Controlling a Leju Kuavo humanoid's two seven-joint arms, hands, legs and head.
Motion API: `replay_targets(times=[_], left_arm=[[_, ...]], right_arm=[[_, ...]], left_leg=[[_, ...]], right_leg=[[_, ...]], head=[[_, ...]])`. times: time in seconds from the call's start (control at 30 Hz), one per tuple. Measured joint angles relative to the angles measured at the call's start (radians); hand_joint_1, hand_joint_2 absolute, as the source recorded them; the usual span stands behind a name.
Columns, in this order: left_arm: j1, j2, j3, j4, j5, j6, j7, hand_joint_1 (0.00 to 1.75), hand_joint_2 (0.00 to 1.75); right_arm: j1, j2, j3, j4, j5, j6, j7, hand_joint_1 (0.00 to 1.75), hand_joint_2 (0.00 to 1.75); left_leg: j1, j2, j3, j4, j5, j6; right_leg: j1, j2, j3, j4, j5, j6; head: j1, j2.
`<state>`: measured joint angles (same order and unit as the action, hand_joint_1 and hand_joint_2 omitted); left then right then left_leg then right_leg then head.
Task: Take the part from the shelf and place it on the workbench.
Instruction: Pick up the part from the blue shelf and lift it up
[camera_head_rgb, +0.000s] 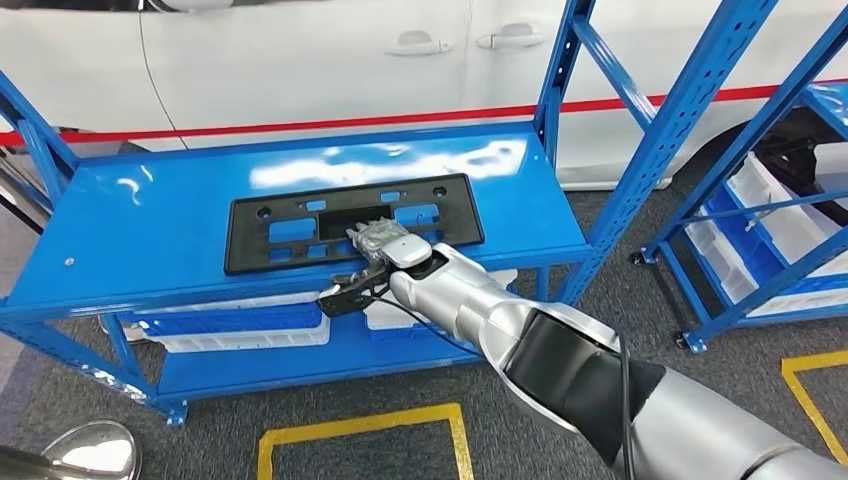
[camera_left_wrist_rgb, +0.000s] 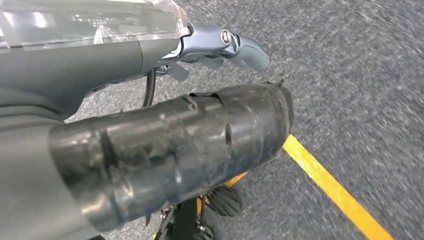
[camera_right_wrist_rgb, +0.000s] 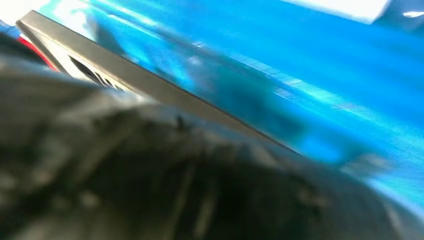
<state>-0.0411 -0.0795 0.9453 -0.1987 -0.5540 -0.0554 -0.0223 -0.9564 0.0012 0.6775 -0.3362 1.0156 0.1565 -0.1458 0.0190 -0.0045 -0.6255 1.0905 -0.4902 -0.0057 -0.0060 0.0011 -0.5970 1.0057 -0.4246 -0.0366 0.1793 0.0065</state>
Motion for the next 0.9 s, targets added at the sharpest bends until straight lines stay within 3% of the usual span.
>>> replay_targets(times=[0.07, 0.1, 0.13, 0.17, 0.27, 0.33, 0.4, 0.43, 0.47, 0.53, 0.57, 0.63, 0.67, 0.7, 0.73, 0.77, 0.83, 0.9], left_arm=[[-0.001, -0.003, 0.0, 0.0, 0.0, -0.023, -0.018, 0.0, 0.0], [-0.002, -0.006, 0.0, 0.0, -0.001, -0.027, -0.025, 0.0, 0.0], [-0.002, -0.009, 0.0, 0.0, -0.003, -0.028, -0.029, 0.0, 0.0], [-0.002, -0.013, 0.0, 0.0, -0.006, -0.028, -0.031, 0.0, 0.0], [-0.003, -0.018, 0.0, 0.0, -0.015, -0.031, -0.032, 0.0, 0.0], [-0.005, -0.02, 0.0, 0.001, -0.021, -0.036, -0.032, 0.0, 0.0], [-0.006, -0.023, 0.0, 0.001, -0.025, -0.04, -0.032, 0.0, 0.0], [-0.006, -0.024, 0.0, 0.001, -0.026, -0.041, -0.033, 0.0, 0.0], [-0.006, -0.026, 0.0, 0.001, -0.028, -0.042, -0.034, 0.0, 0.0], [-0.007, -0.027, 0.0, 0.001, -0.032, -0.043, -0.037, 0.0, 0.0], [-0.007, -0.028, 0.0, 0.001, -0.034, -0.043, -0.039, 0.0, 0.0], [-0.007, -0.029, 0.0, 0.001, -0.035, -0.043, -0.041, 0.0, 0.0], [-0.007, -0.029, 0.0, 0.001, -0.036, -0.043, -0.041, 0.0, 0.0], [-0.007, -0.029, 0.0, 0.001, -0.036, -0.043, -0.042, 0.0, 0.0], [-0.008, -0.03, 0.0, 0.001, -0.036, -0.043, -0.042, 0.0, 0.0], [-0.009, -0.03, 0.0, 0.001, -0.036, -0.043, -0.042, 0.0, 0.0], [-0.011, -0.031, 0.0, 0.001, -0.037, -0.043, -0.042, 0.0, 0.0], [-0.012, -0.032, 0.0, 0.001, -0.038, -0.043, -0.041, 0.0, 0.0]], right_arm=[[-0.014, -0.002, 0.0, 0.0, 0.013, 0.016, 0.008, 0.0, 0.0], [-0.023, -0.004, 0.0, -0.001, 0.017, 0.028, 0.01, 0.0, 0.0], [-0.031, -0.007, 0.0, -0.003, 0.018, 0.037, 0.011, 0.0, 0.0], [-0.037, -0.01, 0.0, -0.005, 0.019, 0.041, 0.012, 0.0, 0.0], [-0.044, -0.019, 0.0, -0.014, 0.023, 0.03, 0.012, 0.0, 0.0], [-0.044, -0.026, 0.0, -0.019, 0.026, 0.016, 0.013, 0.0, 0.0], [-0.04, -0.034, 0.0, -0.023, 0.028, 0.0, 0.014, 0.0, 0.87], [-0.038, -0.039, 0.0, -0.026, 0.028, -0.008, 0.015, 0.0, 0.87], [-0.036, -0.044, 0.0, -0.031, 0.028, -0.016, 0.016, 0.0, 1.31], [-0.033, -0.053, 0.0, -0.037, 0.031, -0.026, 0.02, 0.0, 1.31], [-0.03, -0.055, 0.0, -0.039, 0.033, -0.028, 0.024, 0.0, 1.75], [-0.022, -0.058, 0.0, -0.04, 0.038, -0.029, 0.035, 0.0, 1.75], [-0.019, -0.058, 0.0, -0.04, 0.04, -0.029, 0.039, 0.44, 1.75], [-0.018, -0.06, 0.0, -0.041, 0.042, -0.029, 0.043, 0.87, 1.75], [-0.019, -0.061, 0.0, -0.043, 0.042, -0.029, 0.046, 1.31, 1.75], [-0.02, -0.062, 0.0, -0.044, 0.043, -0.029, 0.048, 1.75, 1.75], [-0.021, -0.062, 0.0, -0.046, 0.046, -0.03, 0.052, 1.75, 1.75], [-0.018, -0.062, 0.0, -0.047, 0.049, -0.03, 0.055, 1.75, 1.75]], left_leg=[[0.001, 0.0, -0.062, 0.133, -0.063, -0.007], [0.002, 0.0, -0.089, 0.189, -0.081, -0.01], [0.003, 0.001, -0.102, 0.212, -0.079, -0.012], [0.004, 0.001, -0.095, 0.195, -0.057, -0.013], [0.007, 0.001, -0.005, 0.005, 0.035, -0.01], [0.004, 0.0, 0.023, -0.057, 0.045, -0.002], [0.002, -0.001, 0.023, -0.06, 0.046, 0.011], [0.003, -0.001, 0.024, -0.062, 0.048, 0.017], [0.003, -0.001, 0.025, -0.065, 0.049, 0.025], [0.004, 0.0, 0.025, -0.068, 0.051, 0.035], [0.003, 0.001, 0.025, -0.067, 0.05, 0.037], [0.001, 0.0, 0.026, -0.067, 0.049, 0.039], [0.001, -0.001, 0.027, -0.067, 0.048, 0.039], [0.0, -0.002, 0.029, -0.067, 0.047, 0.039], [-0.001, -0.002, 0.032, -0.066, 0.045, 0.039], [-0.005, -0.003, 0.032, -0.063, 0.042, 0.039], [-0.011, -0.004, 0.031, -0.06, 0.039, 0.039], [-0.014, -0.004, 0.03, -0.059, 0.038, 0.038]], right_leg=[[0.001, -0.001, 0.001, -0.001, -0.001, -0.003], [0.001, 0.0, 0.001, 0.0, -0.001, -0.003], [0.001, 0.0, 0.002, 0.001, -0.003, -0.003], [0.0, 0.001, 0.003, 0.002, -0.004, -0.002], [0.001, 0.003, 0.004, 0.016, -0.015, 0.009], [0.005, 0.004, -0.002, 0.024, -0.019, 0.019], [0.006, 0.004, -0.005, 0.025, -0.02, 0.027], [0.004, 0.004, -0.008, 0.031, -0.026, 0.031], [0.002, 0.004, -0.017, 0.051, -0.04, 0.035], [0.0, 0.003, -0.064, 0.15, -0.094, 0.043], [-0.001, 0.002, -0.097, 0.219, -0.123, 0.046], [-0.001, 0.002, -0.145, 0.308, -0.142, 0.047], [-0.001, 0.002, -0.145, 0.301, -0.124, 0.045], [0.0, 0.002, -0.125, 0.252, -0.089, 0.041], [-0.001, 0.002, -0.093, 0.179, -0.05, 0.04], [-0.001, 0.002, -0.058, 0.108, -0.026, 0.046], [-0.002, 0.002, -0.02, 0.031, -0.008, 0.053], [0.001, 0.004, -0.017, 0.026, -0.01, 0.046]], head=[[0.0, 0.0], [0.0, 0.0], [0.0, 0.0], [0.0, 0.0], [0.0, 0.0], [0.0, 0.0], [0.0, 0.0], [0.0, 0.0], [0.0, 0.0], [0.0, 0.0], [0.0, 0.0], [0.0, 0.0], [0.0, 0.0], [0.0, 0.0], [0.0, 0.0], [0.0, 0.0], [0.0, 0.0], [0.0, 0.0]])
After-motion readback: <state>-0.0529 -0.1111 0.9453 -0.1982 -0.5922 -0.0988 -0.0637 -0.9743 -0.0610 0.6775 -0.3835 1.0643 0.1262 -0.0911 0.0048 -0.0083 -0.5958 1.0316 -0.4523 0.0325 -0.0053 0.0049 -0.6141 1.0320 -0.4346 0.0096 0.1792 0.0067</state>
